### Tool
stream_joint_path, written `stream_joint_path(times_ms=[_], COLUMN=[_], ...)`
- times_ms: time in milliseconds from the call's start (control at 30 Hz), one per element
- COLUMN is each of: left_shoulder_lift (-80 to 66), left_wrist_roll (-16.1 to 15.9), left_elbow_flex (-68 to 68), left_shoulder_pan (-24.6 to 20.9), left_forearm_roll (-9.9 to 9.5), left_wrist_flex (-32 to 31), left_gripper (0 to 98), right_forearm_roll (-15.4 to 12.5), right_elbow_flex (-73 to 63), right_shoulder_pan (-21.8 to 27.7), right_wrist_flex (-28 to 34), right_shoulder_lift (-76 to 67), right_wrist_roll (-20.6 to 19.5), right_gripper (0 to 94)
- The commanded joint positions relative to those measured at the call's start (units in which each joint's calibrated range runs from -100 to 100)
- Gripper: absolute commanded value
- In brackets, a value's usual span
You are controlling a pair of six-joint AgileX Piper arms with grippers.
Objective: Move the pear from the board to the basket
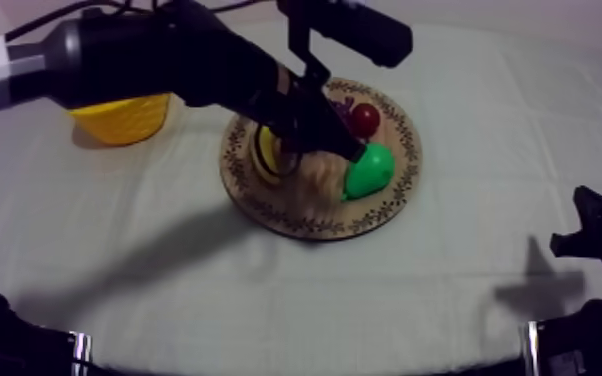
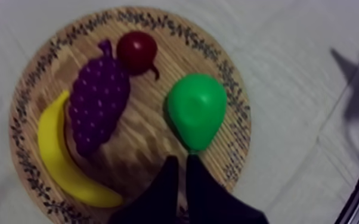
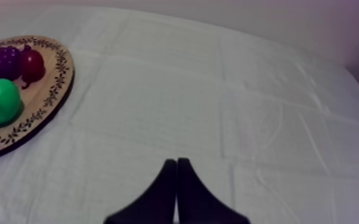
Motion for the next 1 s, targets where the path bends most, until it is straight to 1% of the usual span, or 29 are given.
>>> stream_joint_path(times_ms=[0, 100, 200, 233, 300, 400, 500, 533, 600, 667, 733, 967], left_shoulder_lift=[0.92, 1.38, 1.28, 1.16, 0.85, 0.28, -0.18, -0.32, -0.67, -1.02, -1.19, -0.33], left_wrist_roll=[-0.21, -0.81, -0.76, -0.56, 0.47, 1.22, -0.02, -0.70, -1.61, -2.35, -2.84, -3.44], left_elbow_flex=[-0.26, 0.20, 1.42, 2.02, 3.55, 5.94, 7.63, 8.00, 8.76, 9.72, 10.31, 9.67], left_shoulder_pan=[-0.12, -0.08, 0.27, 0.36, 0.54, 1.03, 1.58, 1.78, 2.08, 2.16, 2.16, 2.24], left_forearm_roll=[2.32, 4.21, 4.73, 4.74, 4.32, 3.43, 3.11, 3.13, 3.12, 3.22, 3.34, 3.93], left_wrist_flex=[1.65, 2.72, 2.05, 1.59, 0.76, -0.87, -1.84, -2.00, -2.84, -4.39, -5.49, -7.84], left_gripper=[5.8, 10.2, 11.7, 13.9, 25.0, 48.7, 75.2, 81.9, 90.3, 94.4, 96.4, 98.2], right_forearm_roll=[0.00, 0.00, 0.00, 0.00, 0.00, 0.00, 0.00, 0.00, 0.00, 0.00, 0.00, 0.00], right_elbow_flex=[0.03, 0.03, 0.03, 0.03, 0.03, 0.03, 0.03, 0.03, 0.03, 0.03, 0.03, 0.03], right_shoulder_pan=[0.00, 0.00, 0.00, 0.00, 0.00, 0.00, 0.00, 0.00, 0.00, 0.00, 0.00, 0.00], right_wrist_flex=[-0.02, -0.02, -0.02, -0.02, -0.02, -0.02, -0.02, -0.02, -0.02, -0.02, -0.02, -0.02], right_shoulder_lift=[0.01, 0.01, 0.01, 0.01, 0.01, 0.01, 0.01, 0.01, 0.01, 0.01, 0.01, 0.01], right_wrist_roll=[-0.02, -0.02, -0.02, -0.02, -0.02, -0.02, -0.02, -0.02, -0.02, -0.02, -0.02, -0.02], right_gripper=[0.3, 0.3, 0.3, 0.3, 0.3, 0.3, 0.3, 0.3, 0.3, 0.3, 0.3, 0.3])
